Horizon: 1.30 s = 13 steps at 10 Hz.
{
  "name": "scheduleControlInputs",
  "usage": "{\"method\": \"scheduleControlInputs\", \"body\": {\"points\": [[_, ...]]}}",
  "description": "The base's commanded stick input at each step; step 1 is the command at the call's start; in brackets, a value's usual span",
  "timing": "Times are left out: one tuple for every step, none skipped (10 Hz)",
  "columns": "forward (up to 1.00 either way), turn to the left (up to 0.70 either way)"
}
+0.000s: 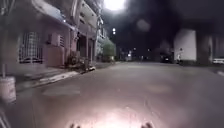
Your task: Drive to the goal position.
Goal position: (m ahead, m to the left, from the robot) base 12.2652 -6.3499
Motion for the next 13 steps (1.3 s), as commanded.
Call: {"method": "scheduleControlInputs", "body": {"points": [[0.70, 0.00], [0.70, 0.00], [0.70, 0.00], [0.70, 0.00], [0.70, 0.00], [0.70, 0.00], [0.70, 0.00], [0.70, 0.00], [0.70, 0.00], [0.70, 0.00], [0.70, 0.00], [0.70, 0.00], [0.70, 0.00]]}}
